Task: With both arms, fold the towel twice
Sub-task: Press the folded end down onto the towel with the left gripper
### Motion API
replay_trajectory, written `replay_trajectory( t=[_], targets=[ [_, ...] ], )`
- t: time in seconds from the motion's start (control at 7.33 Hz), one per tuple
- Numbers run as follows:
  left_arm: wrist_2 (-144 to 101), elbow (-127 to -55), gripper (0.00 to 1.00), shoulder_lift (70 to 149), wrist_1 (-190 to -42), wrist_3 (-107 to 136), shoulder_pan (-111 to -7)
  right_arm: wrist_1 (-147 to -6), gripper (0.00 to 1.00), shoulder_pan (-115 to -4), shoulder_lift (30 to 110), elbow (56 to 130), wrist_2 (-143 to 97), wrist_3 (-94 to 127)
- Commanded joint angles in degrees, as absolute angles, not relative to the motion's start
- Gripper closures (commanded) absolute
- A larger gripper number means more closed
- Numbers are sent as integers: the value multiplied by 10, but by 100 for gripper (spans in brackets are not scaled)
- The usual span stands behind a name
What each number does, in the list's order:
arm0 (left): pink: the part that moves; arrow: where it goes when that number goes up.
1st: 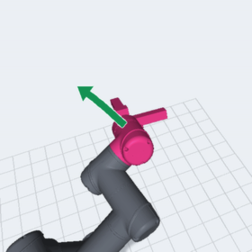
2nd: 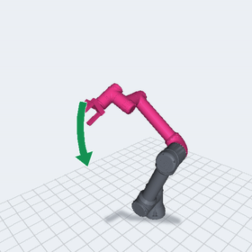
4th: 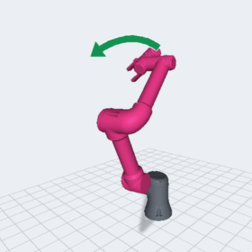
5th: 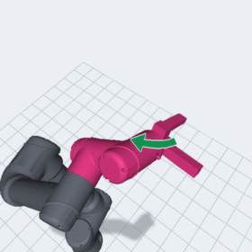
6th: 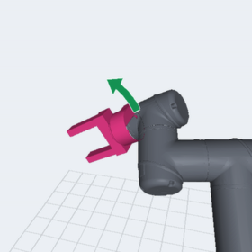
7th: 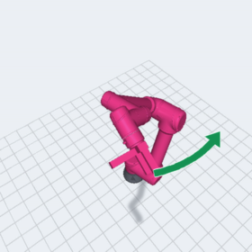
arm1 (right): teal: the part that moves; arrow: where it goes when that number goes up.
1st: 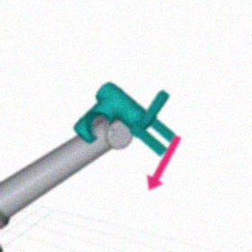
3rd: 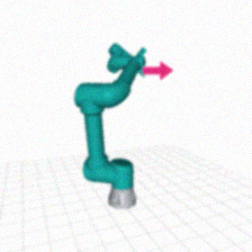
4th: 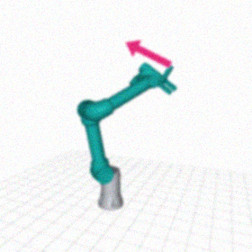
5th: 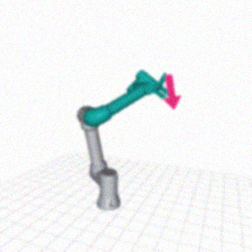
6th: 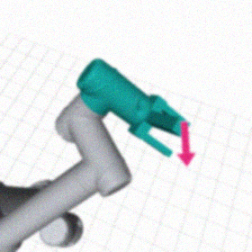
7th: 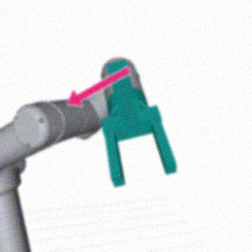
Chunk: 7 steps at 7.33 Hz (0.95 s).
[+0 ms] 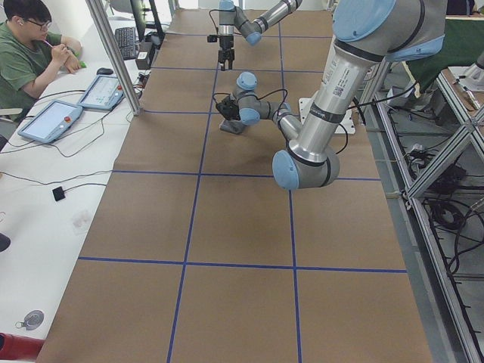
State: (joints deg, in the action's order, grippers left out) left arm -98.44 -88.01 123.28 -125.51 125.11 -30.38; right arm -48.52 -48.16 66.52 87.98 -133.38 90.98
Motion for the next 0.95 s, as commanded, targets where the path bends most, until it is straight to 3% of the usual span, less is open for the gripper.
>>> replay_trajectory(
  t=[0.0,0.41,0.68,0.82],
  targets=[
    [-984,-870,100,1235,-1255,1271,-315,-485,1,-482,664,880,-1333,910],
    [-984,-867,100,1235,-1256,1274,-329,-485,1,-482,665,880,-1333,910],
    [-984,-864,50,1235,-1256,1288,-349,-485,1,-482,669,881,-1333,910],
    [-984,-855,33,1235,-1255,1294,-358,-485,1,-482,669,880,-1333,909]
  ],
)
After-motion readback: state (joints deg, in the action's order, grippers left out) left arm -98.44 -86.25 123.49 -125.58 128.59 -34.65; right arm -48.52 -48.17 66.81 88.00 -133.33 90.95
